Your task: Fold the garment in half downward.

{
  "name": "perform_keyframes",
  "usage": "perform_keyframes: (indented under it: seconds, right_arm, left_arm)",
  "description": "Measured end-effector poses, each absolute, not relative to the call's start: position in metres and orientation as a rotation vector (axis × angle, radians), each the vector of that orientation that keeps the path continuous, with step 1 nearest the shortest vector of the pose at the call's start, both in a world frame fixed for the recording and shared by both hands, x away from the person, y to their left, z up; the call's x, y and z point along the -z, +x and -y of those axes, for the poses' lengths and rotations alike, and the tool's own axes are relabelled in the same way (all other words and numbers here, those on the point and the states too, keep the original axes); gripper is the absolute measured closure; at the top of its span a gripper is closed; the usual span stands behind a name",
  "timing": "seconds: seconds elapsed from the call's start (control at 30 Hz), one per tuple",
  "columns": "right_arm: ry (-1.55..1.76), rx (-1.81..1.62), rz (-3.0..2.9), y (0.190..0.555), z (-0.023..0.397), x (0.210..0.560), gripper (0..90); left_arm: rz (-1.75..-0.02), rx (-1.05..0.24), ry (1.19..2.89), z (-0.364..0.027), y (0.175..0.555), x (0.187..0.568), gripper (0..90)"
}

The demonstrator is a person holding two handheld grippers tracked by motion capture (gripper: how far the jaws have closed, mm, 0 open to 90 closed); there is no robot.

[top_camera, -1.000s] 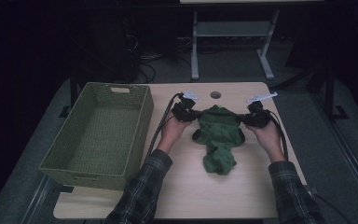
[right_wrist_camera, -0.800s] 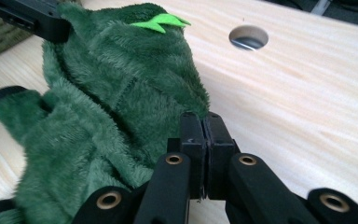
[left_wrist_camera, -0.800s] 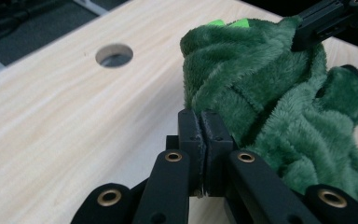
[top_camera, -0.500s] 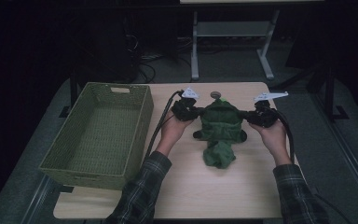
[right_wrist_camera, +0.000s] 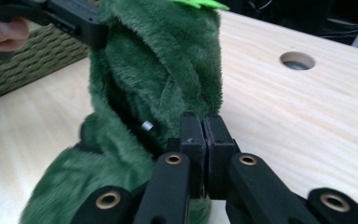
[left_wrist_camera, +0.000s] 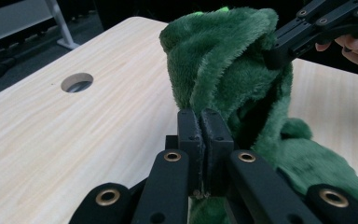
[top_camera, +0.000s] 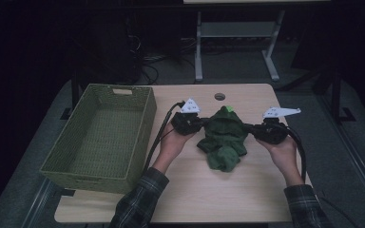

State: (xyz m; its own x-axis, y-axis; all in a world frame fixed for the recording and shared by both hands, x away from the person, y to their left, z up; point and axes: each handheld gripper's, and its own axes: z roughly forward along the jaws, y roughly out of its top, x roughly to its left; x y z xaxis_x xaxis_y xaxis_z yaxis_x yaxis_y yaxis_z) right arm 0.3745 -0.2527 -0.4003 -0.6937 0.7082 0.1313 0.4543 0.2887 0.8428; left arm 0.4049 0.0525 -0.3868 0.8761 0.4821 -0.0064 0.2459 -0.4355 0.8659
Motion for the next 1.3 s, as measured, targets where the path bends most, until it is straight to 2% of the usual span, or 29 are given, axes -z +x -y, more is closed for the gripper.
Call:
perform_keyframes:
  seconds: [0.67,1.3]
  right_arm:
    - [0.94,-1.353,-2.392,0.317,0.246,0.429,87.3]
    - [0.934,-1.227,-2.501,0.304,0.242,0.458,86.4]
  left_arm:
    - [-0.395,-0.255,2.095,-0.061,0.353,0.415,87.6]
    - [-0.358,-0.163,2.234,-0.051,0.336,0.462,87.6]
